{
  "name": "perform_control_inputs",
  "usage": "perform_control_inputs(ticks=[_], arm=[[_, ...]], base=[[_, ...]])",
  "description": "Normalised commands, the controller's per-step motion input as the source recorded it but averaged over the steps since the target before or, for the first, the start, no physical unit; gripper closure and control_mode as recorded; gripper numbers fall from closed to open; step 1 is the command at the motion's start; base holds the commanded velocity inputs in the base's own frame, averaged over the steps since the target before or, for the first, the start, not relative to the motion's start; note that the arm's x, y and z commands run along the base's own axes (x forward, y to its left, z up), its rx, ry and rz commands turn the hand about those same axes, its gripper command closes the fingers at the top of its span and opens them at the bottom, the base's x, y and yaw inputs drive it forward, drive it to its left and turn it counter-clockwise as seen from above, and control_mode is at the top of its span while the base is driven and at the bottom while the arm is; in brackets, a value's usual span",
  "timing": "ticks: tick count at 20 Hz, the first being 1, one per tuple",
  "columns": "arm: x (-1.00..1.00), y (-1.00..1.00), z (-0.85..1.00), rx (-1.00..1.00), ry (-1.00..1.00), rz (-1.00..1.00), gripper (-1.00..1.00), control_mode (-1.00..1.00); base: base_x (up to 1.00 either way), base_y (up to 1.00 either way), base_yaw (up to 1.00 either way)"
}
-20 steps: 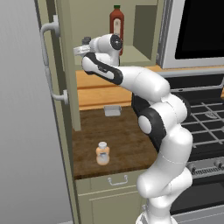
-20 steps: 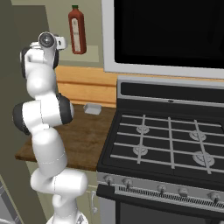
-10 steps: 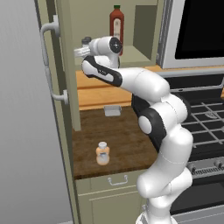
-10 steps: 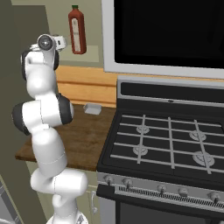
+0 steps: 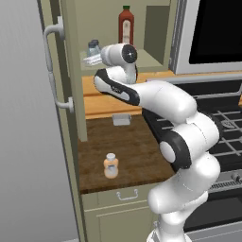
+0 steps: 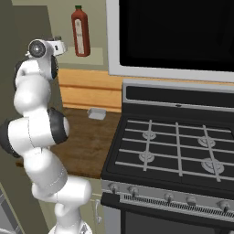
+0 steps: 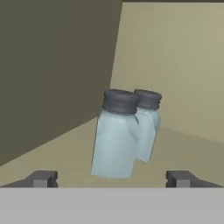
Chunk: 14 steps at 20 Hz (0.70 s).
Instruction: Put the shaker and condiment bottle from the counter next to their counterparts in the cabinet.
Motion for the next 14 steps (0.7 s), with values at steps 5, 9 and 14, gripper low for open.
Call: perform_control_inputs(ticks=[5, 9, 14], arm=[[-0.77, -0.28, 0.0, 0.0, 0.03, -0.07, -1.0, -1.0], [-0.72, -0.34, 0.0, 0.0, 0.0, 0.0, -1.0, -1.0], [-0.97, -0.66, -0.04, 0.0, 0.01, 0.0, -1.0, -1.0]], base=[[0.0, 0.0, 0.0], [0.0, 0.0, 0.0], [0.0, 0.0, 0.0]])
